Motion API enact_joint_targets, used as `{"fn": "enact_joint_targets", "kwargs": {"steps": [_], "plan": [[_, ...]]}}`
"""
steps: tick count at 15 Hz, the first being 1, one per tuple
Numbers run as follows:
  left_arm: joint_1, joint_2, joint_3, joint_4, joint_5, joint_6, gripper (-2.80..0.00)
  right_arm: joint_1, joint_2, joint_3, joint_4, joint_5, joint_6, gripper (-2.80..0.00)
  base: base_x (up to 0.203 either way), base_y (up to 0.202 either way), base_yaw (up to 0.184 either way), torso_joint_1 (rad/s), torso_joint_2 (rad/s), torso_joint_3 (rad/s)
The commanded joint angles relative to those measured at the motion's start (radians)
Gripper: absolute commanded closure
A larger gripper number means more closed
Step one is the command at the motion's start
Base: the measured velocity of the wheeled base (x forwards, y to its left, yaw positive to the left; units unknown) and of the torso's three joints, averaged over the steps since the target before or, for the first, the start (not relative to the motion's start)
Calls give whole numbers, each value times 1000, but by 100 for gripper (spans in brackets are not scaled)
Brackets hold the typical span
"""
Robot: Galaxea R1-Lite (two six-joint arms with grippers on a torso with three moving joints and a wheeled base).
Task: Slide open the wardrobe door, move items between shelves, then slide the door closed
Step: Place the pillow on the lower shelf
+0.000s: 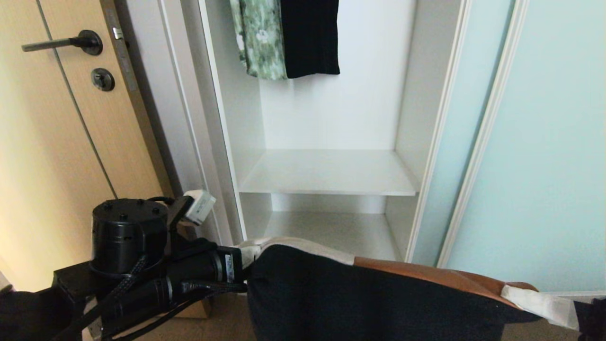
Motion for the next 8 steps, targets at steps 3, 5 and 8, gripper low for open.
{"fn": "enact_joint_targets", "kwargs": {"steps": [3, 5, 8], "plan": [[4, 29, -4, -2, 36, -4, 0, 0, 0, 22, -1, 2, 3, 0, 0, 0, 0, 4, 3, -97], [4, 38, 1, -2, 36, -2, 0, 2, 10, 26, -1, 2, 3, 0, 0, 0, 0, 1, 2, -189], [4, 37, -5, -2, 39, -1, 0, 2, 12, 19, -1, 2, 3, 0, 0, 0, 0, 2, 3, -196]]}}
